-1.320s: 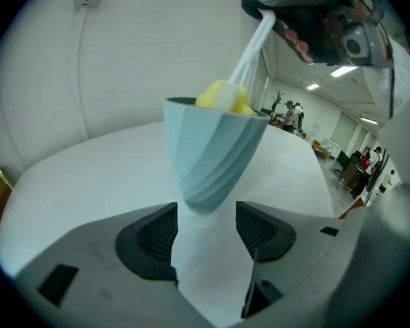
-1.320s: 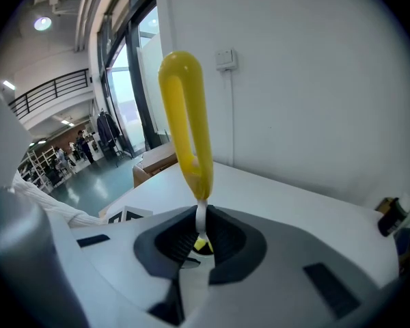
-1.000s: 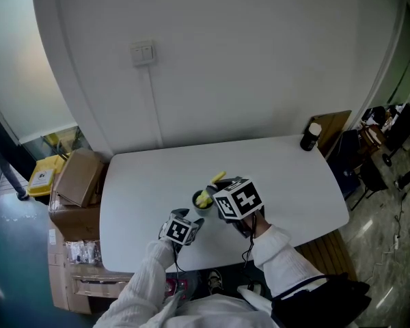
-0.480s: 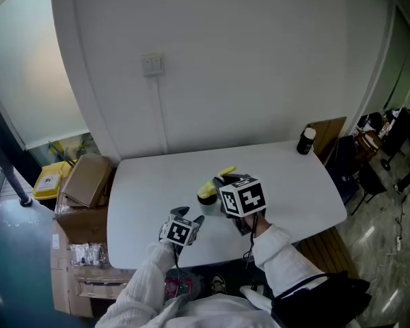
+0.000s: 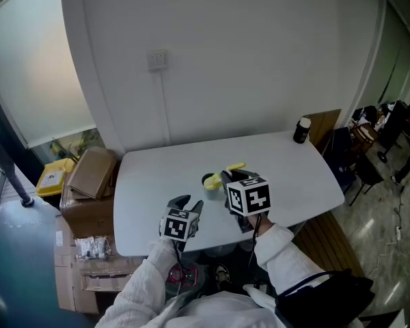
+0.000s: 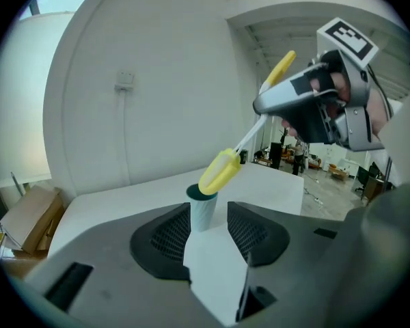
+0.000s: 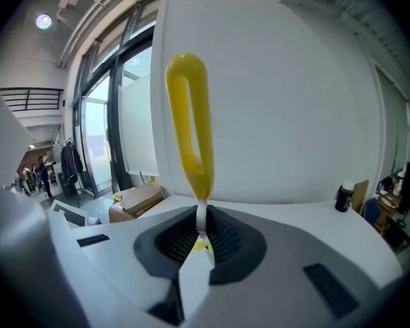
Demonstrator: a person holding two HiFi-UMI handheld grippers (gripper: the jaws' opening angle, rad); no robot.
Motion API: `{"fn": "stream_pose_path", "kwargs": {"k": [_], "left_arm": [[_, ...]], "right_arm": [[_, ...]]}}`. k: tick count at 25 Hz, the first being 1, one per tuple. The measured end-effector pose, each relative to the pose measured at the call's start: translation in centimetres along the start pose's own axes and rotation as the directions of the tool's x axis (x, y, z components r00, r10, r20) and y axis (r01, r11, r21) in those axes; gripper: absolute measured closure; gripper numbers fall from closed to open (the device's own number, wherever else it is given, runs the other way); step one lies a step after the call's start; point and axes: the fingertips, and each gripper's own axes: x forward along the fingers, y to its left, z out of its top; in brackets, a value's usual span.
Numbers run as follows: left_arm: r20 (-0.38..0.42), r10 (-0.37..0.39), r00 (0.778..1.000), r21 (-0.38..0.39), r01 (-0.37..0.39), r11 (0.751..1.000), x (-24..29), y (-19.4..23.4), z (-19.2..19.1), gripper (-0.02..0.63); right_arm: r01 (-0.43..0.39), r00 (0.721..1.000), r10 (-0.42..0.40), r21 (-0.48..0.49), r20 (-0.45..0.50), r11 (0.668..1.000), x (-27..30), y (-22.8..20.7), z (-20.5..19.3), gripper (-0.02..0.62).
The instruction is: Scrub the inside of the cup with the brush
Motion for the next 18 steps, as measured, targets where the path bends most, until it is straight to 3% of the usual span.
{"fn": "stream_pose_path", "kwargs": {"k": [5,9,18], "left_arm": [[0.083,0.004,0.997,-0.041,0.000,0.999,-2.6,-2.3,0.6,0.477],[0.120,0.015,0.993,-0.109,-0.002,0.994,-4.1,-3.3,0.5,0.555],[0.156,0.060,0.986,-0.210,-0.027,0.977,-7.5,-4.6,1.4,0.600]], "right_arm": [[0.047,0.999,-0.047,0.023,-0.001,0.999,-2.4,0.0,-1.8,0.509],[0.072,0.997,-0.072,0.038,-0.019,0.997,-3.9,-0.1,-3.5,0.508],[0.066,0.997,-0.063,0.089,-0.031,0.994,-6.3,-0.1,-5.7,0.509]]}}
